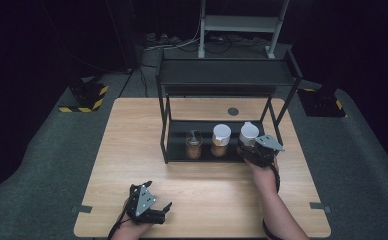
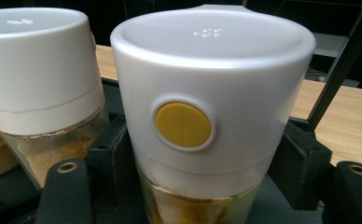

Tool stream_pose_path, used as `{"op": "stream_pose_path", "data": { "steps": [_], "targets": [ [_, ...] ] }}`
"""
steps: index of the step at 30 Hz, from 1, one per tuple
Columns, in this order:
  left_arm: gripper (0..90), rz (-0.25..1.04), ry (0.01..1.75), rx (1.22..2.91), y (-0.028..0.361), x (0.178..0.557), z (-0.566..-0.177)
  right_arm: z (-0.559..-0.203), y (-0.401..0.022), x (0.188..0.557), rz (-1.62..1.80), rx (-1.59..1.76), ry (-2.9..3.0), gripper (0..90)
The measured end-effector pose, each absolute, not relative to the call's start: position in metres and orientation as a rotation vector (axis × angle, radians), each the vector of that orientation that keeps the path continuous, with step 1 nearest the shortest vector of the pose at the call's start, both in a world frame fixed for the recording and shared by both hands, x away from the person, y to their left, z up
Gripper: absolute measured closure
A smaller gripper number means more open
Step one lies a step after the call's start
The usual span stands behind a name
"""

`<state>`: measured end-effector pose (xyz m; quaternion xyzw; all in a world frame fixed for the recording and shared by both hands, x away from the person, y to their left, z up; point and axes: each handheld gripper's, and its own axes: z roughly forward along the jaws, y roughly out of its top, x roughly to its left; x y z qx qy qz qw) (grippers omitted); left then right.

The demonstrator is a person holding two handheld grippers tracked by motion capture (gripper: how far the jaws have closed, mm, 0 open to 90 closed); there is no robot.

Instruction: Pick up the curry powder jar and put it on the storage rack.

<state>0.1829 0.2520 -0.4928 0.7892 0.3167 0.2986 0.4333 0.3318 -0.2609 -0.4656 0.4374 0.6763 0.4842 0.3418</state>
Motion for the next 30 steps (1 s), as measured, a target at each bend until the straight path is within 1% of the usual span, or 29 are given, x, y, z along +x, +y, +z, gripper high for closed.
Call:
{"op": "stream_pose_path", "data": {
  "steps": [30],
  "targets": [
    [1.1, 0.741, 0.785, 1.965, 0.2527, 0.183, -0.4931, -0.4742, -0.2639, 0.3374, 1.276, 1.141, 1.76, 30.4]
  ]
}}
